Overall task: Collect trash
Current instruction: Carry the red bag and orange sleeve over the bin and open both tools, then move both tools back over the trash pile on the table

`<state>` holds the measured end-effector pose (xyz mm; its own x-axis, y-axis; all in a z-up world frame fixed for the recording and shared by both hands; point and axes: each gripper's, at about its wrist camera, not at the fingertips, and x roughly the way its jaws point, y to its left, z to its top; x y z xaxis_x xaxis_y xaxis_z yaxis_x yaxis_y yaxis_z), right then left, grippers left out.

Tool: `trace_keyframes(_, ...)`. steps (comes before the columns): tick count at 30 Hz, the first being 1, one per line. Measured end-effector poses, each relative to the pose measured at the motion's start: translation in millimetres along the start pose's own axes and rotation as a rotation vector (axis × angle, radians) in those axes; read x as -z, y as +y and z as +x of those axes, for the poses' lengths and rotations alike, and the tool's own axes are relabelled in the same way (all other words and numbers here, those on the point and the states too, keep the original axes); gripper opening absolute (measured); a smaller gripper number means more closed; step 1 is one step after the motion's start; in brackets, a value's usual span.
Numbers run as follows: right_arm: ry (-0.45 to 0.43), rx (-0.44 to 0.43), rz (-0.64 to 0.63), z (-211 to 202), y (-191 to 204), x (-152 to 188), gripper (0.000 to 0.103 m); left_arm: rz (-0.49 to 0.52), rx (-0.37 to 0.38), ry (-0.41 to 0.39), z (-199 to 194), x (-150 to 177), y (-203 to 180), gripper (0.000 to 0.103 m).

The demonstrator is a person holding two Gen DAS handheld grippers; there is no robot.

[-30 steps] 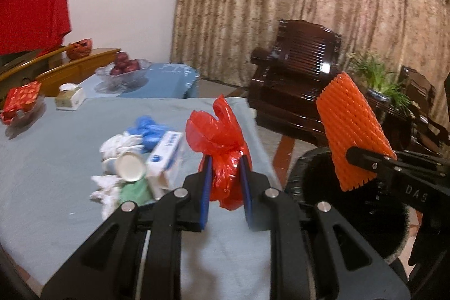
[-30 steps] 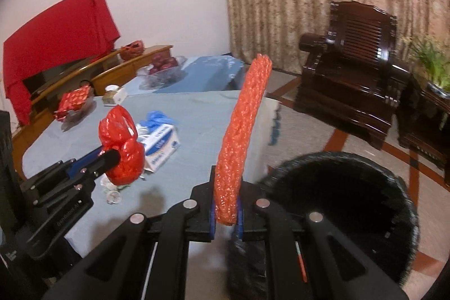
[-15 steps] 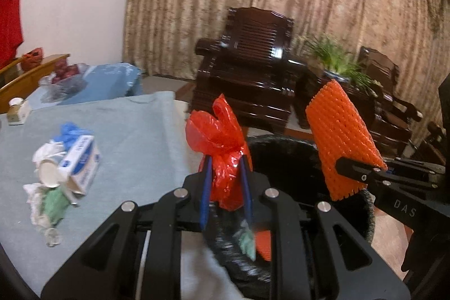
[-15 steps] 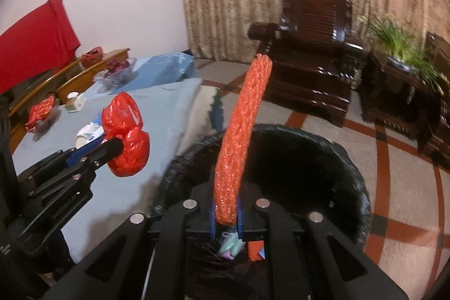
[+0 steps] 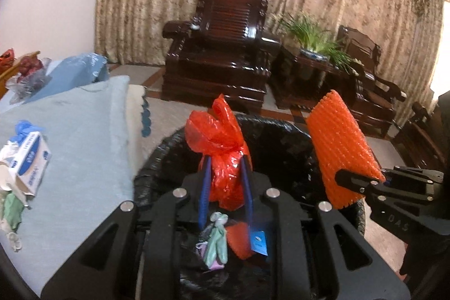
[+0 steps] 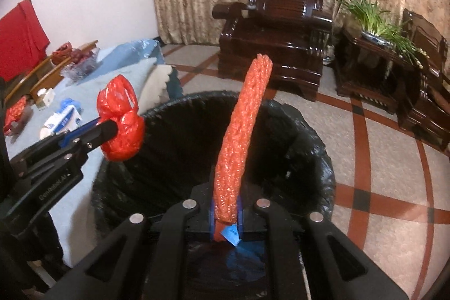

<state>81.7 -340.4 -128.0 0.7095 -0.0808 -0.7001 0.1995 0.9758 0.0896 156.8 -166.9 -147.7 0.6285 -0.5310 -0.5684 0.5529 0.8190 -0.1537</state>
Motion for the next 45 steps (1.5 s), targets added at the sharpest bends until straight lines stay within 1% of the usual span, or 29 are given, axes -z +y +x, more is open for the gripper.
trace_keyframes(2,0.010,0.014,0.002,3.1,-3.3,3.9,0.015,-0.002,0.016,0.015,4.9,1.5,-1.7,0.040)
trace_keyframes(3,0.014,0.016,0.004,4.2,-5.5,4.8,0.017,-0.008,0.022,0.018,6.2,2.3,-1.8,0.052)
trace_keyframes(4,0.017,0.021,0.005,4.9,-7.2,5.8,0.023,-0.017,0.026,0.017,6.3,3.1,0.3,0.060)
trace_keyframes(5,0.015,0.026,0.006,4.9,-9.1,6.6,0.034,-0.021,0.027,0.017,6.3,3.1,1.1,0.063)
trace_keyframes(6,0.012,0.033,0.008,4.4,-11.1,7.5,0.040,-0.024,0.027,0.015,5.6,3.7,2.8,0.068)
trace_keyframes(7,0.009,0.039,0.012,3.4,-12.1,7.9,0.049,-0.025,0.025,0.012,4.4,3.7,4.6,0.073)
trace_keyframes(8,0.002,0.043,0.015,1.9,-13.6,8.0,0.064,-0.025,0.019,0.004,1.5,4.1,7.3,0.077)
trace_keyframes(9,-0.007,0.051,0.017,0.3,-14.1,7.3,0.075,-0.024,0.010,-0.006,-1.8,4.4,9.8,0.083)
trace_keyframes(10,-0.026,0.072,0.018,-3.4,-13.1,6.5,0.093,-0.024,-0.001,-0.013,-4.9,4.2,12.6,0.087)
trace_keyframes(11,-0.045,0.082,0.020,-7.2,-12.7,5.8,0.097,-0.027,-0.015,-0.021,-10.1,4.5,17.9,0.088)
trace_keyframes(13,-0.084,0.065,0.019,-14.6,-7.7,2.6,0.097,-0.031,-0.037,-0.031,-19.2,2.4,25.0,0.092)
trace_keyframes(15,-0.112,0.040,0.017,-20.6,-2.3,-1.5,0.097,-0.036,-0.081,-0.045,-32.4,1.4,35.6,0.095)
trace_keyframes(19,-0.165,-0.015,-0.002,-28.7,20.9,-11.6,0.097,-0.064,-0.149,-0.079,-61.9,-0.7,60.9,0.095)
trace_keyframes(22,-0.184,-0.061,-0.023,-28.1,44.0,-18.0,0.097,-0.090,-0.216,-0.112,-88.1,-1.5,85.6,0.095)
trace_keyframes(25,-0.189,-0.100,-0.051,-24.1,69.0,-23.0,0.097,-0.111,-0.270,-0.133,-109.2,-3.0,105.4,0.095)
trace_keyframes(27,-0.191,-0.135,-0.072,-20.9,89.9,-26.6,0.097,-0.127,-0.319,-0.148,-125.0,-0.6,122.0,0.095)
trace_keyframes(34,-0.197,-0.219,-0.136,-3.0,153.1,-31.2,0.097,-0.178,-0.462,-0.151,-160.5,17.8,172.6,0.095)
trace_keyframes(39,-0.194,-0.271,-0.181,11.3,195.8,-31.2,0.097,-0.212,-0.534,-0.130,-174.1,35.9,206.4,0.095)
trace_keyframes(45,-0.175,-0.299,-0.210,32.4,231.2,-27.0,0.097,-0.252,-0.588,-0.104,-178.0,51.8,243.3,0.095)
